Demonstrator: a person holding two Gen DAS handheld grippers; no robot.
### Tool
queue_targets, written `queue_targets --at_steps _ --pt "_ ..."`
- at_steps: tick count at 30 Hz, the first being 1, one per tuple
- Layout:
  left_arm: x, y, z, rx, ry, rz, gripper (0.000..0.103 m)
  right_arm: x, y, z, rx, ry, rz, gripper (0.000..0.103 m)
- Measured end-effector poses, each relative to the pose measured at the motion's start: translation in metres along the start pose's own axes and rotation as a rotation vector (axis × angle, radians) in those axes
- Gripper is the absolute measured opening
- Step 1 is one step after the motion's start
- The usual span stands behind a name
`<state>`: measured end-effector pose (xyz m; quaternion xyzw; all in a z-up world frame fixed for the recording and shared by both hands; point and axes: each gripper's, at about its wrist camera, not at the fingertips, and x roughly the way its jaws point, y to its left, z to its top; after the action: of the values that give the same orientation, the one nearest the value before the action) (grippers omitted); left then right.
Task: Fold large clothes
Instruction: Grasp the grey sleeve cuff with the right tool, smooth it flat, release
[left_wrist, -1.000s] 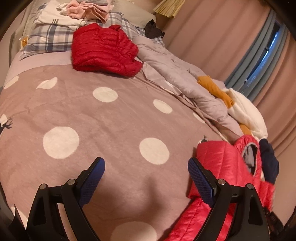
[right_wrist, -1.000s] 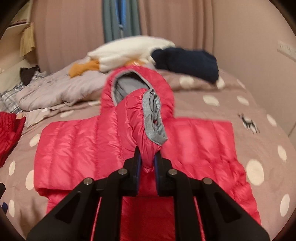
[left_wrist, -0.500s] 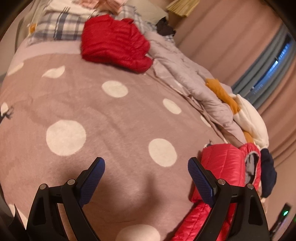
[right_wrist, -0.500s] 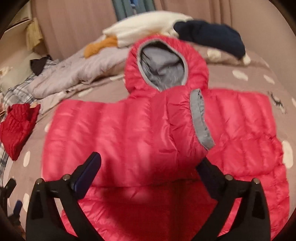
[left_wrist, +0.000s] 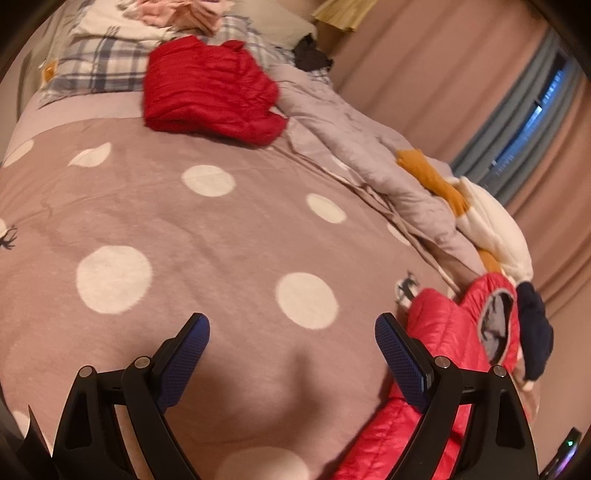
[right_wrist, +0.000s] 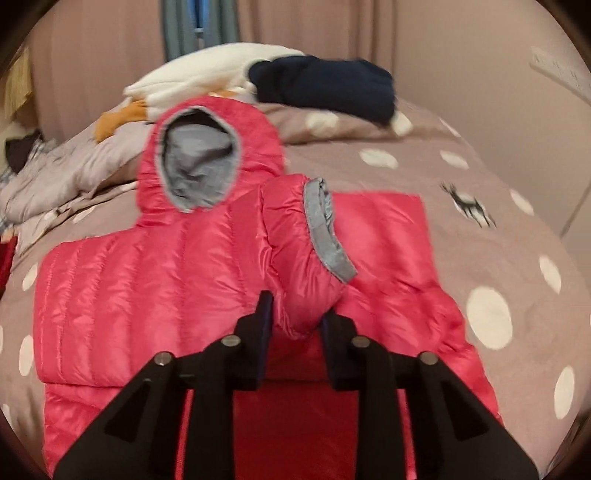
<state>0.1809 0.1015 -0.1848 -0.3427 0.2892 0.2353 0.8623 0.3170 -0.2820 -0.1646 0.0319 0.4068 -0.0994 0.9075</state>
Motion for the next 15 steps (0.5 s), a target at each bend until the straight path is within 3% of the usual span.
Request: queue_targets --at_steps 2,4,8,12,15 --pt "0.001 -0.014 -0.006 0.048 0.002 -0.015 0.09 0.005 -0.02 -0.005 0.055 0.038 0.008 0.058" --pt "0.002 -0.026 -0.012 0.099 0.001 -0.03 0.09 0.004 -0.034 -0.008 0.088 0.047 0.014 0.072" --pt "-0.001 -0.051 -0.026 0.205 -0.002 -0.067 0.09 -0.004 -0.044 -0.009 0.083 0.055 0.048 0.076" --pt "-0.007 -0.071 -0.039 0.287 -0.047 -0.06 0.09 -0.014 -0.055 -0.008 0.042 0.036 -0.031 0.082" --pt "-0.006 -0.08 -0.043 0.317 -0.056 -0.076 0.086 -0.018 -0.078 -0.005 0.088 0.032 -0.039 0.086"
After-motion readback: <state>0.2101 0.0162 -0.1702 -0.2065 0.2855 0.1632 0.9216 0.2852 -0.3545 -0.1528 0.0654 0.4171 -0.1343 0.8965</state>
